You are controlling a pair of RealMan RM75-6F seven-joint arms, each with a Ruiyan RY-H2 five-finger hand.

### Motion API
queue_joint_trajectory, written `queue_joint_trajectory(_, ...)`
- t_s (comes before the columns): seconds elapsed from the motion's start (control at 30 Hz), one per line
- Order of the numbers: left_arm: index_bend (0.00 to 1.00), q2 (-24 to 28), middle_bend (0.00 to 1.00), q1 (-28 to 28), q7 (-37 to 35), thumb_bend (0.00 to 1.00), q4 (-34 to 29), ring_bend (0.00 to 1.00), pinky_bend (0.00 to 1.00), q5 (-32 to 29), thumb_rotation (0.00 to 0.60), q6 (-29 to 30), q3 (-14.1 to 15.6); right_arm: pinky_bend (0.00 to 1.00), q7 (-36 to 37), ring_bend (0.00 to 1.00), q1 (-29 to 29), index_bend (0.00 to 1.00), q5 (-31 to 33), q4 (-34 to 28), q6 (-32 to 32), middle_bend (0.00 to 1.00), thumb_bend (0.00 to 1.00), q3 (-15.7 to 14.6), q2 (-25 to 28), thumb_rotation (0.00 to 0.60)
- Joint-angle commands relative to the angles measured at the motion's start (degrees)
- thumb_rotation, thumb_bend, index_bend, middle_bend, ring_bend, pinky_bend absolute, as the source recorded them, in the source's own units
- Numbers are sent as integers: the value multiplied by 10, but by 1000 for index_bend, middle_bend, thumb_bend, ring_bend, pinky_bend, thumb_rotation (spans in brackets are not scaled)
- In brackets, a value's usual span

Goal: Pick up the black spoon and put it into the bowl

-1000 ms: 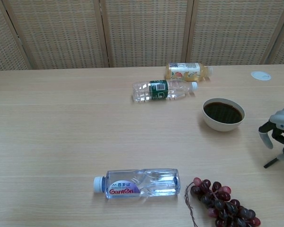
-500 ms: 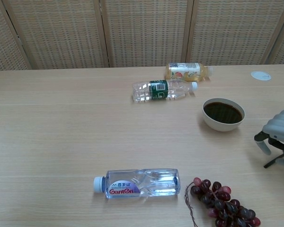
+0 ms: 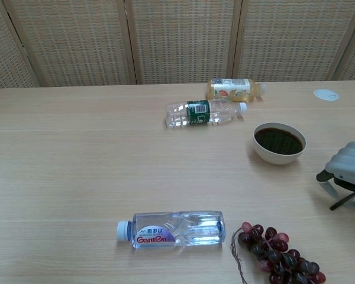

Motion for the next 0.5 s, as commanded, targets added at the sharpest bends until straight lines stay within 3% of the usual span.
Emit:
queue_joint_trajectory(0.03,0,0,0,0,0,361,0,0,0,0,600,-1,0,1000,0,936,0,574,0,3,-3,913,457,0,-1,600)
queue_joint_trajectory(0.5,0,0,0,1,-2,361,1,0,0,-1,600,-1,0,1000,-4,937,0,574,3,8,-13,913,457,2,-9,600)
